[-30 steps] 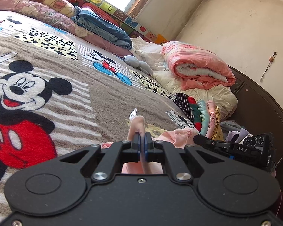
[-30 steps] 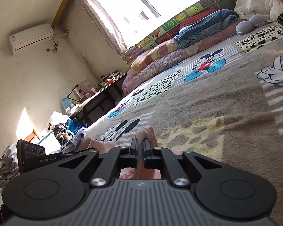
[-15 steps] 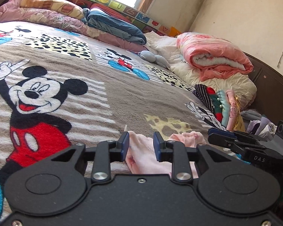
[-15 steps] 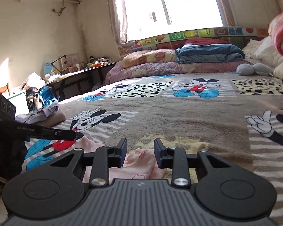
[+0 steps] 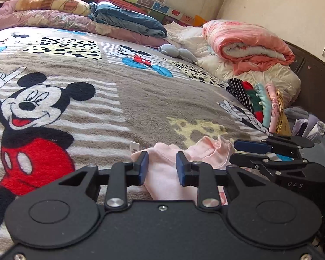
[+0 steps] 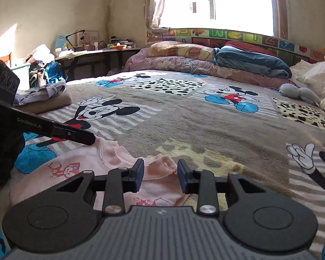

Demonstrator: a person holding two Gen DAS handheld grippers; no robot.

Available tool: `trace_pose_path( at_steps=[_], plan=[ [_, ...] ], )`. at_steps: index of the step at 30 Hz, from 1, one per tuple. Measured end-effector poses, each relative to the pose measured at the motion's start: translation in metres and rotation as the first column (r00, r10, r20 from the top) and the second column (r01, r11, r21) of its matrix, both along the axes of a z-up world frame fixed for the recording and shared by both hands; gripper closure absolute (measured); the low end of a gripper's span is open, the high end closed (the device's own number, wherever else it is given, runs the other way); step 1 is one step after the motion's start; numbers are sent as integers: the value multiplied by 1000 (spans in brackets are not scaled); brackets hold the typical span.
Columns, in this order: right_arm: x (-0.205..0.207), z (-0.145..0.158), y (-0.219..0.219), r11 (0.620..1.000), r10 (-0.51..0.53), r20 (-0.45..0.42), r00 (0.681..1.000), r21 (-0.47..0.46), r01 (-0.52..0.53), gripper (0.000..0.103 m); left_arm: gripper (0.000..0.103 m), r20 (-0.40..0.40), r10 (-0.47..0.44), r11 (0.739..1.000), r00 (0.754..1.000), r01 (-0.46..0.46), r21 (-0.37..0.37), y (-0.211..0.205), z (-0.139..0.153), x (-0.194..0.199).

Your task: Fold clothes

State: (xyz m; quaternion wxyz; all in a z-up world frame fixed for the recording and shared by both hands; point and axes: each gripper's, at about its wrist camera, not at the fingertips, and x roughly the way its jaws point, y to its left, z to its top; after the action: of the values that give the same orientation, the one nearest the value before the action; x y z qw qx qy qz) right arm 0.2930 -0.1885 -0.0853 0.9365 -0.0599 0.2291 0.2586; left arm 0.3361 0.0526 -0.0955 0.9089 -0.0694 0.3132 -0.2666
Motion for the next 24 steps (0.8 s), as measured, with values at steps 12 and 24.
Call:
trace_pose_path(
  at_steps=[12,24],
  plan=[
    [0,3,5,999,-24,4,1000,-36,24,64,70,86,-46,999,995,47,-7,3,15,-7],
    [1,-5,-7,998,-47,-73,996,-41,44,55,69,114,-136,980,984,117,162,-24,8,-20]
  ],
)
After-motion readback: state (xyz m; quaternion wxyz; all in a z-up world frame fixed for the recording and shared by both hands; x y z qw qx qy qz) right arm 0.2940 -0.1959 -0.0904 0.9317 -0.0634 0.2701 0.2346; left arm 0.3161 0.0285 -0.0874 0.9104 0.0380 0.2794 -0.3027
